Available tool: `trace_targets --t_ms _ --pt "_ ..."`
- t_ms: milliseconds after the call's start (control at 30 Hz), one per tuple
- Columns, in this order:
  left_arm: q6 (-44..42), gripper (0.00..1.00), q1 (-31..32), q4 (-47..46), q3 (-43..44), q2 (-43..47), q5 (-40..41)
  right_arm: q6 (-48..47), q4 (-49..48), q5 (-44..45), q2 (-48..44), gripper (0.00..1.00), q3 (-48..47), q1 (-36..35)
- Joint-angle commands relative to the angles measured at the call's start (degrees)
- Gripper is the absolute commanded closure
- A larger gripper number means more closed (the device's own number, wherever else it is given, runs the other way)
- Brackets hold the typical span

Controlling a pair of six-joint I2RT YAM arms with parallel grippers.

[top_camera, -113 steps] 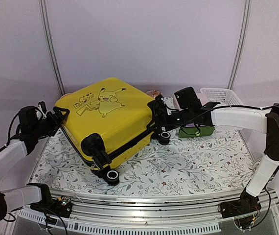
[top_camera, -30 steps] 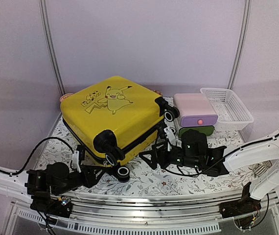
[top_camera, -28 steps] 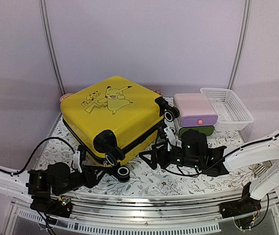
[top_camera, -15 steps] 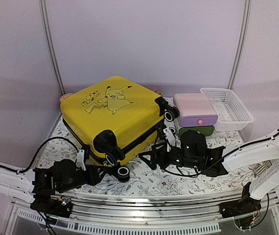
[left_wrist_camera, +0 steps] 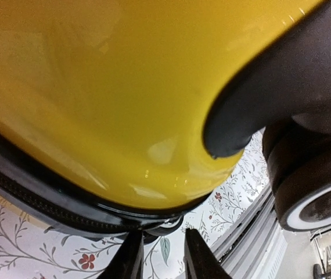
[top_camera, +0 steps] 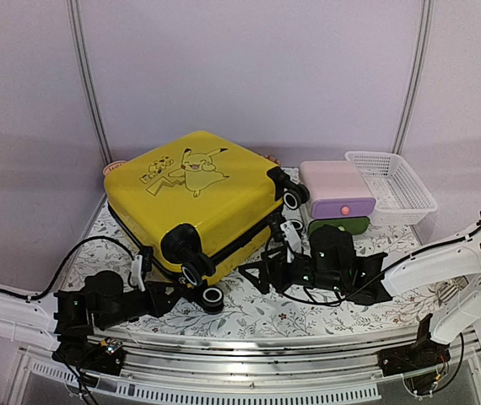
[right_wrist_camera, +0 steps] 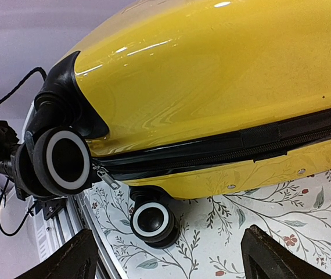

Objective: Open, take out, and arrange the luggage
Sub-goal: Pick up the zipper from the luggage.

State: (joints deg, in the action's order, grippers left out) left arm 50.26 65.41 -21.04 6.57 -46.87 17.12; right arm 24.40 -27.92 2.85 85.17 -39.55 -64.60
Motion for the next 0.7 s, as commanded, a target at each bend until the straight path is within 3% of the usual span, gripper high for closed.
trace_targets --t_ms 0,233,467,667 --pt "1.73 0.73 -1.14 -1.09 0.65 -2.38 1.67 -0.50 -0.99 -0.04 0.72 0.12 0.20 -0.42" --pt "4.23 0.73 -1.51 -0.72 0.44 -5.80 2.28 -0.50 -0.78 0.30 0.29 0.12 0.73 -0.43" --pt "1.39 0.71 -1.80 -11.37 -1.38 -6.95 1.73 -0.56 -0.82 0.05 0.52 0.12 0.52 -0.43" --pt "0.40 0.75 -1.99 -15.15 -0.79 -10.22 0.98 -0.63 -0.70 -0.04 0.48 0.12 0.53 -0.42"
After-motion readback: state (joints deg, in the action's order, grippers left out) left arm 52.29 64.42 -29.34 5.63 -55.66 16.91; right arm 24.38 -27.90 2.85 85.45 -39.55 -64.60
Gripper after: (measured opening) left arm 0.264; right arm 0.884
